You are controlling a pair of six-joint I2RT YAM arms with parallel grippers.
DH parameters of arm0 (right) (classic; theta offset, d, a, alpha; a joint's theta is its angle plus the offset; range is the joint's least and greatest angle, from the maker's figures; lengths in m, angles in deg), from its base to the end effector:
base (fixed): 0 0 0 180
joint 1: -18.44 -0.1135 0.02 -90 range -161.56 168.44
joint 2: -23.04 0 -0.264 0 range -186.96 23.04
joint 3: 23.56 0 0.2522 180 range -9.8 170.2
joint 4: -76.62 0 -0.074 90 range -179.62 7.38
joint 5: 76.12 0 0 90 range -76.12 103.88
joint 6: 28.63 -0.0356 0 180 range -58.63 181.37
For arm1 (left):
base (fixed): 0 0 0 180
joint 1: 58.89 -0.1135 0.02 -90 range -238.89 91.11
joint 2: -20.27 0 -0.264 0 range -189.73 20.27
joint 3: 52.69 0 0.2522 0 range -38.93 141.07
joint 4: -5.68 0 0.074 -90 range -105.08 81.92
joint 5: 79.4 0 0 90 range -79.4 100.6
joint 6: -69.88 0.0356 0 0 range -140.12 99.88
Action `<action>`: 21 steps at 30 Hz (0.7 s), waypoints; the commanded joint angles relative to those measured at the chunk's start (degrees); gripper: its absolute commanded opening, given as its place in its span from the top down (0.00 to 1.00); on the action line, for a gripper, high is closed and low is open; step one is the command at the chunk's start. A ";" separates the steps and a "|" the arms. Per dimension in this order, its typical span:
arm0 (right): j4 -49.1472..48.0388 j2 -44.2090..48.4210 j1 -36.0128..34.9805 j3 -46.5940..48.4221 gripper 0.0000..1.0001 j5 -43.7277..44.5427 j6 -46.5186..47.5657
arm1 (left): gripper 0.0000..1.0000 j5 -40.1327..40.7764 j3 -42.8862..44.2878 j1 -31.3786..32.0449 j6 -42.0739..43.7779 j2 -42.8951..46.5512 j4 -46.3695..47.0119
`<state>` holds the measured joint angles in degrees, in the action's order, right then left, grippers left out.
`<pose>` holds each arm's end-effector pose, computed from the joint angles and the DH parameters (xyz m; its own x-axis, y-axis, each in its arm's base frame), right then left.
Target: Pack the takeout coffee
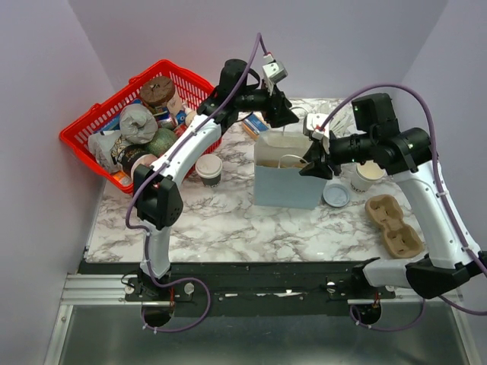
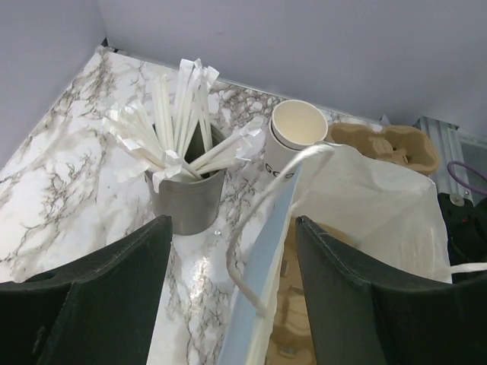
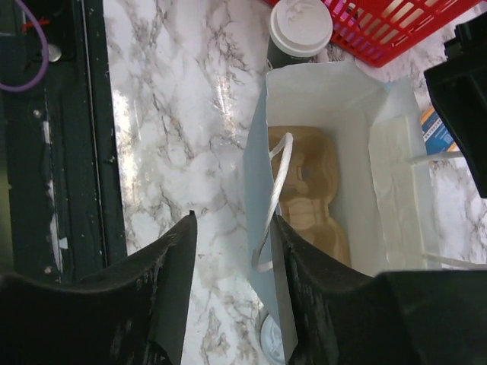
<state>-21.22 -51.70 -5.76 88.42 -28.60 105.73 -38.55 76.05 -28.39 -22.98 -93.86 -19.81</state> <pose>0.1929 0.1130 0.4500 0.0559 -0.5402 -0.8397 -0.9783 0.1384 -0.1541 0.3892 -0.2605 0.3997 -0.2109 0.0864 -0.9737 0.9627 0.1911 -0.1916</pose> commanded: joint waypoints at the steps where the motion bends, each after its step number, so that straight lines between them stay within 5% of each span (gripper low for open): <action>1: -1.34 -0.84 -0.14 0.93 0.63 -4.36 -0.85 | 0.33 0.02 2.61 0.52 -3.65 -2.76 5.05; 2: -1.25 -0.85 -0.14 0.93 0.68 -4.28 -0.77 | 0.39 -1.12 2.79 0.61 -4.43 -2.94 5.31; 3: -1.34 -0.85 -0.14 1.10 0.84 -4.37 -1.20 | 0.46 -2.87 2.88 0.61 -5.31 -3.03 5.83; 5: -2.21 -0.76 -0.14 1.71 0.98 -4.02 -1.90 | 0.72 -4.90 2.10 0.61 -8.38 -1.90 8.63; 7: -3.18 -0.58 -0.14 2.50 0.99 -3.23 -3.40 | 0.99 -6.92 0.26 0.52 -10.06 0.73 10.57; 12: -5.65 -3.04 -0.14 9.61 0.99 -0.77 -6.12 | 1.00 -7.81 -2.04 0.09 -12.97 6.45 14.45; 21: -5.56 -6.64 -0.14 27.20 1.00 1.87 -9.03 | 1.00 -2.80 6.39 -0.97 -14.37 7.87 13.31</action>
<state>-25.83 -57.60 -5.76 110.69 -28.16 98.86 -43.40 77.93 -28.72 -35.85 -87.80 -9.04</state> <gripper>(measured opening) 0.012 0.014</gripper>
